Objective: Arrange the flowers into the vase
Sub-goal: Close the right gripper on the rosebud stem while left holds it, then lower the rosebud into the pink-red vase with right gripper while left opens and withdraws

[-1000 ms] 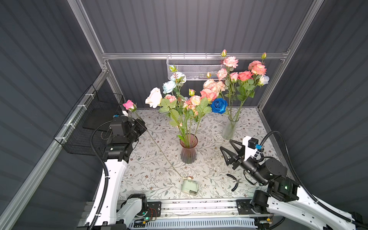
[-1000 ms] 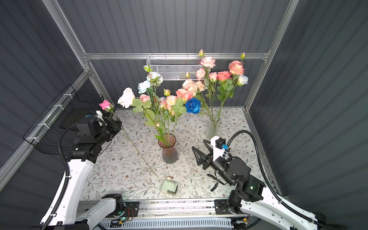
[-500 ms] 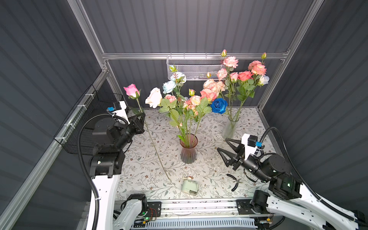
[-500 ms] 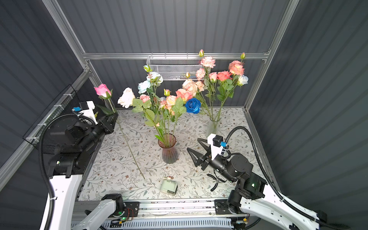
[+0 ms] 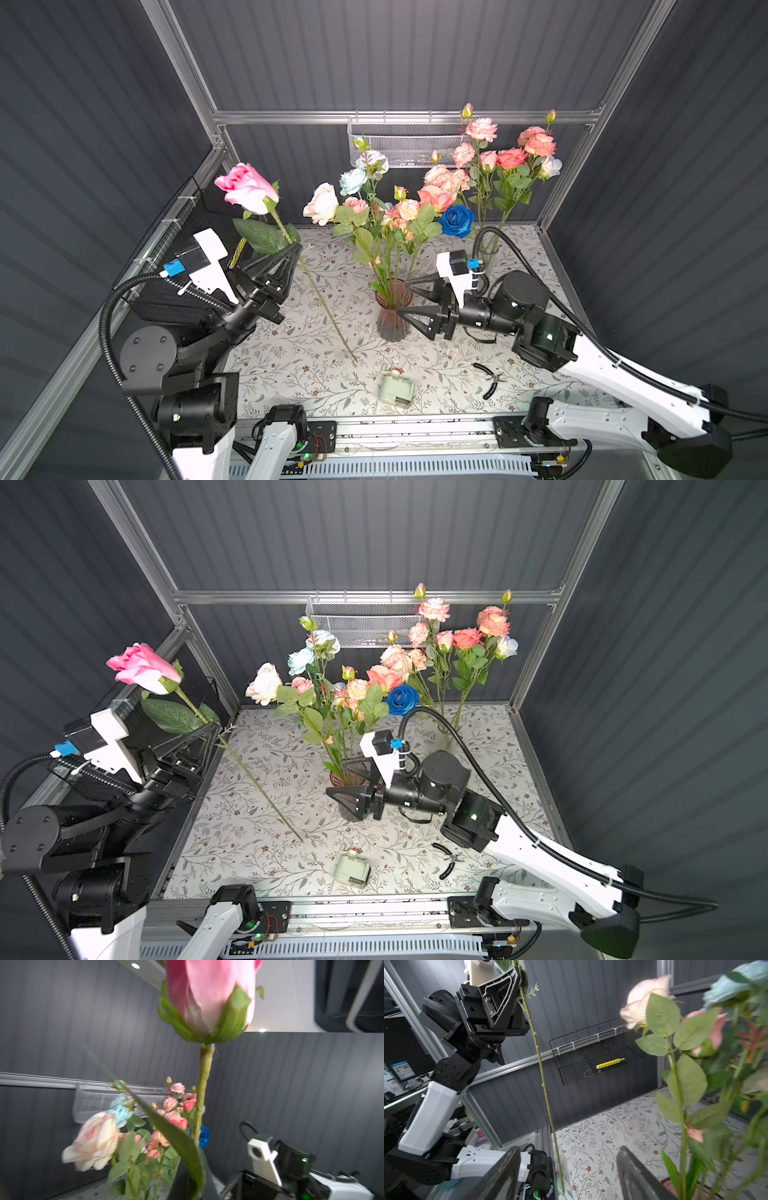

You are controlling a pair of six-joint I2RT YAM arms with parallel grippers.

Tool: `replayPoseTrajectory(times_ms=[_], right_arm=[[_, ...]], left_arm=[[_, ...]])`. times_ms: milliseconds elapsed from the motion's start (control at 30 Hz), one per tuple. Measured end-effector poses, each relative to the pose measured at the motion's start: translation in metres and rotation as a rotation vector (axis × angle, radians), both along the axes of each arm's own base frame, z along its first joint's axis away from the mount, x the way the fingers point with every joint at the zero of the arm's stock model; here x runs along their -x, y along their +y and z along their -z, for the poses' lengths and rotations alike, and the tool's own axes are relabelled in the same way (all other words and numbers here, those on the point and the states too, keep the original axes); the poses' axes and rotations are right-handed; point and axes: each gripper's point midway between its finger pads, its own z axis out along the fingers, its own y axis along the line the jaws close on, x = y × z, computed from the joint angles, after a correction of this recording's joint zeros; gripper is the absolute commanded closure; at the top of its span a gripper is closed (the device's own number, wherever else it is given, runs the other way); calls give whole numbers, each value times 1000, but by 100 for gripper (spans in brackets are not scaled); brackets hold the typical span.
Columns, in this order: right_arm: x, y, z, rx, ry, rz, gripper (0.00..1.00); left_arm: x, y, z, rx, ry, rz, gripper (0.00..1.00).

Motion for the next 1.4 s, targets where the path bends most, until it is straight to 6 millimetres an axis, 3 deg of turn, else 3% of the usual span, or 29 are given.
replayPoseTrajectory(times_ms=[233, 433, 500, 600, 667, 700, 733, 800, 833, 1000, 1167, 1267, 1400], right_arm=[[2, 55, -31, -13, -5, -149, 27], [7, 87, -36, 1, 12, -252, 34], [11, 95, -37, 5, 14, -282, 43], [14, 103, -40, 7, 19, -310, 68], [16, 106, -40, 8, 21, -323, 84], [16, 107, -40, 10, 22, -327, 92], [16, 108, -39, 12, 24, -329, 99], [17, 108, -38, 13, 22, -334, 100], [18, 107, -39, 11, 19, -333, 100], [19, 91, -29, 9, 14, -287, 100], [16, 52, -22, 2, -47, -137, 100], [8, 22, -32, -22, -125, 3, 100], [-6, -17, -58, -66, -252, 205, 100]], left_arm=[[-15, -21, 13, 25, 63, 236, 100], [-3, -27, 10, 8, 42, 307, 100], [5, -28, 7, 0, 18, 320, 100], [13, -29, 4, -10, -9, 336, 100], [14, -30, 4, -12, -10, 341, 90], [14, -30, 5, -11, -8, 342, 78], [13, -30, 6, -9, -1, 344, 51], [9, -30, 9, -6, 13, 337, 7], [7, -29, 10, -3, 24, 331, 0], [-9, -22, 19, 34, 98, 248, 0], [-33, 11, 33, 139, 190, -31, 0], [-38, 35, 49, 193, 222, -196, 0], [-60, 52, 92, 212, 326, -318, 0]])
